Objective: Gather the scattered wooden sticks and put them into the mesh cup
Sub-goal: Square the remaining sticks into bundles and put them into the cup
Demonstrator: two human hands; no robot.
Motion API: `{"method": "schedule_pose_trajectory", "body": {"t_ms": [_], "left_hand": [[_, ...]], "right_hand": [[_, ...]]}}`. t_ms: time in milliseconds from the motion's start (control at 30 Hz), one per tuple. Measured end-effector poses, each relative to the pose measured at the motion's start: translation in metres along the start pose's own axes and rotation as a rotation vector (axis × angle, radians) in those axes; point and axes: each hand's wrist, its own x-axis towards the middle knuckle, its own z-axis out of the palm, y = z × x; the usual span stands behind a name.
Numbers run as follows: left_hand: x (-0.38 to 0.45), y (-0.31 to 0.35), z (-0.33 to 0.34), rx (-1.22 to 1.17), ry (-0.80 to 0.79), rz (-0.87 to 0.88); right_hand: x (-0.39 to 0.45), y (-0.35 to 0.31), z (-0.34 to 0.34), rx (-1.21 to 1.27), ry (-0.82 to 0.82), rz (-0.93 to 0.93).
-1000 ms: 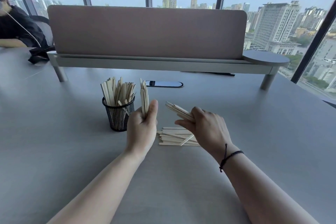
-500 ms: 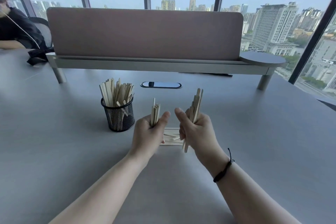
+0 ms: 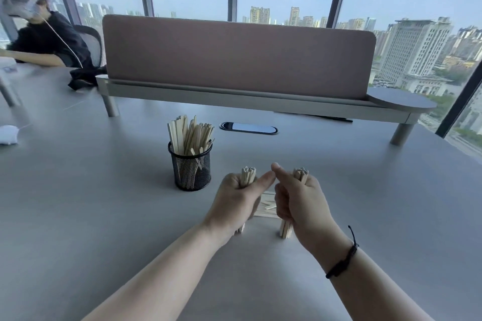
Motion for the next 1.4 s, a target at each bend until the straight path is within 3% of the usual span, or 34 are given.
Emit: {"method": "schedule_pose_trajectory", "body": {"t_ms": [200, 400, 533, 733, 867, 1000, 1067, 1167, 1267, 1333, 1400], "left_hand": [[0.005, 0.039, -0.018, -0.112, 0.08, -0.029], [0.041, 0.131, -0.08, -0.104, 0.309, 0.134], [0.076, 0.145, -0.105, -0.145, 0.473, 0.132], [0.1, 0.101, -0.122, 0.335, 0.63, 0.116], [0.102, 0.073, -0.138, 0.502, 0.636, 0.23], [0.091, 0.065, -0.14, 0.628, 0.624, 0.452], [0.088, 0.063, -0.143, 0.676, 0.621, 0.517], [0.075, 0.055, -0.153, 0.507, 0.5, 0.229], [0.052, 0.042, -0.157, 0.307, 0.23, 0.034], [0.047, 0.036, -0.156, 0.414, 0.097, 0.023], [0.051, 0.035, -0.151, 0.625, 0.111, 0.0]], "right_hand": [[0.014, -0.014, 0.033, 0.062, -0.084, 0.067], [0.064, -0.094, 0.108, 0.284, -0.157, -0.087], [0.097, -0.113, 0.15, 0.293, -0.112, -0.106], [0.121, -0.071, 0.176, 0.101, -0.106, -0.055], [0.133, -0.056, 0.171, 0.004, -0.074, -0.109], [0.133, -0.044, 0.166, -0.339, -0.079, -0.261], [0.128, -0.04, 0.165, -0.494, -0.16, -0.291], [0.116, -0.037, 0.159, -0.621, -0.356, -0.267], [0.107, -0.035, 0.15, -0.432, -0.346, -0.278], [0.102, -0.033, 0.142, -0.128, -0.18, -0.207], [0.094, -0.029, 0.133, 0.084, -0.086, -0.091]]}}
